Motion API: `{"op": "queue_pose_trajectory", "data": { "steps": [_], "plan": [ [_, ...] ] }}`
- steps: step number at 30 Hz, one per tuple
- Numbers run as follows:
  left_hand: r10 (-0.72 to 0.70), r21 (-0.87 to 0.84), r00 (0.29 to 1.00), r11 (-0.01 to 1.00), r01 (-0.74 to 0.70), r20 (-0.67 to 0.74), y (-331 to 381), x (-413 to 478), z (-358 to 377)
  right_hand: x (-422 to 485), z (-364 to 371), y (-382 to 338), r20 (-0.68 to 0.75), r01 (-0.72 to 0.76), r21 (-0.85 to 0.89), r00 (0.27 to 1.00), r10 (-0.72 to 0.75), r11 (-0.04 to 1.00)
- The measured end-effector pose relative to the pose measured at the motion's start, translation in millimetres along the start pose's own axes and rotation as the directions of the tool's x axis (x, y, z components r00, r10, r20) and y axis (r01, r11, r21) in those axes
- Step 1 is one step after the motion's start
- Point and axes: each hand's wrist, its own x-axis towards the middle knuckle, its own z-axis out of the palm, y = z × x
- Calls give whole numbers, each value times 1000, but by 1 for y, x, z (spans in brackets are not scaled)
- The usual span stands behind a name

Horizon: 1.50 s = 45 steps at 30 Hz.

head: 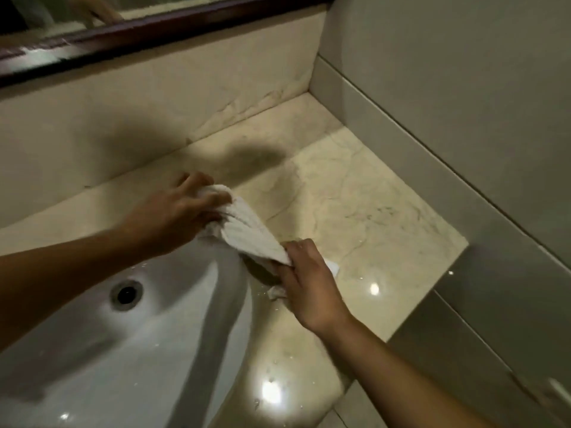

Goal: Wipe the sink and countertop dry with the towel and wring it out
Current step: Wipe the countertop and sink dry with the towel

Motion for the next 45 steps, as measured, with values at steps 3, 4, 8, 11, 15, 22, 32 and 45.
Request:
{"op": "queue_pose_trajectory", "data": {
  "steps": [3,4,8,11,15,22,32,45],
  "plan": [
    [69,-11,997,997,-70,-41,26,67,11,7,-53,24,-150,-75,-25,986,70,997],
    [95,-8,994,995,-96,-56,36,91,19,11,-74,36,-192,-87,-99,979,67,991],
    [93,-57,994,994,-96,-52,81,176,57,27,-144,89,-331,-184,-352,942,62,918],
    [105,-84,995,991,-104,-2,109,218,93,32,-169,132,-348,-255,-475,934,86,843],
    [64,-67,998,996,-62,23,122,236,127,21,-160,166,-386,-327,-540,915,116,776],
    [103,-100,990,991,-94,94,118,211,116,2,-131,144,-400,-381,-484,897,188,788],
    [93,-141,971,988,-63,219,99,82,76,-73,-31,49,-347,-403,-439,901,262,803],
    [4,-159,964,987,39,266,69,-145,-13,-182,80,-53,-25,-189,-354,981,193,916]
  ]
}}
